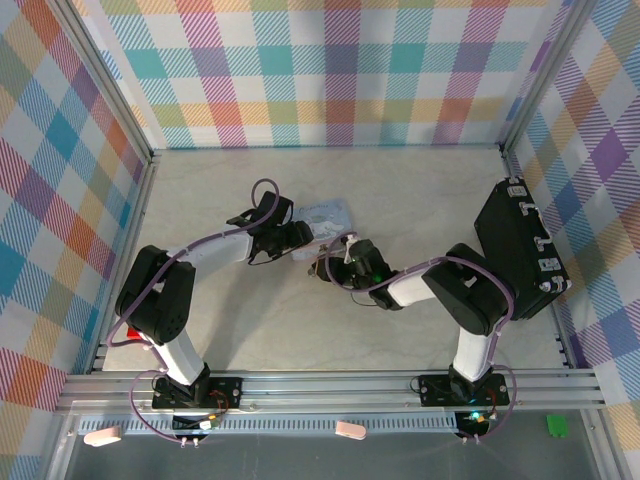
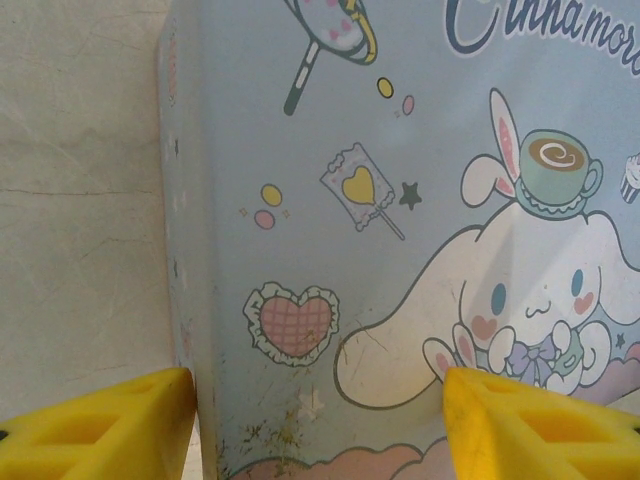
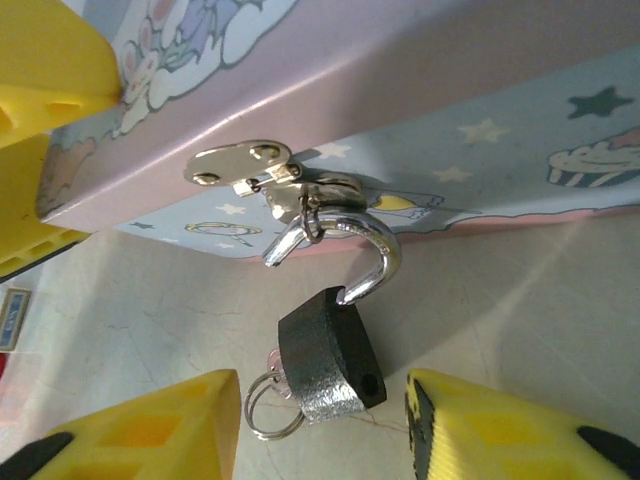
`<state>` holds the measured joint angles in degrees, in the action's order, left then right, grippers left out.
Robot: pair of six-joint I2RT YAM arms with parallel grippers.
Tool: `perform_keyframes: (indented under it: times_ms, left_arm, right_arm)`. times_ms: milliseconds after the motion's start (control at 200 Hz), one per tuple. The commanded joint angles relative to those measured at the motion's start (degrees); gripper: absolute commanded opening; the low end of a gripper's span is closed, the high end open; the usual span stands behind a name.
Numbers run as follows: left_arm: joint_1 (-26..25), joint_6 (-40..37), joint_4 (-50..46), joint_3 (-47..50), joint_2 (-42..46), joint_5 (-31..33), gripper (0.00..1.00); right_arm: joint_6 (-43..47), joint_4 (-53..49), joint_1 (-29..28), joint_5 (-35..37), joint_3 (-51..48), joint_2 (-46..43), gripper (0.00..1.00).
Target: Unlock a padlock with a key
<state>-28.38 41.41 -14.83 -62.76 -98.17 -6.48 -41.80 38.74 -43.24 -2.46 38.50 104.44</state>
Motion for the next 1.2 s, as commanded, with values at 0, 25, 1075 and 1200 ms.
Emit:
perform_keyframes:
  times_ms: [0, 25, 1075, 1200]
  left_arm:
    - [-0.53, 0.98, -3.04, 2.00, 0.50, 1.16, 0.64]
    - [-0.53, 1.11, -2.76, 2.26, 0.80, 1.29, 0.64]
    - [-0.53, 2.21, -1.60, 3.79, 1.84, 1.60, 0.64]
    - [-0.53, 2.38, -1.60, 3.55, 1.71, 1.65, 0.64]
  right_arm:
    - [1.78, -6.46, -1.18, 4.32, 2.57, 1.60, 0.45]
    - [1.89, -6.86, -1.29, 4.62, 2.69, 1.64, 0.45]
    - [3.19, -20.91, -5.23, 8.70, 12.12, 6.56, 0.12]
    - [1.30, -19.18, -5.18, 8.39, 10.99, 4.53, 0.04]
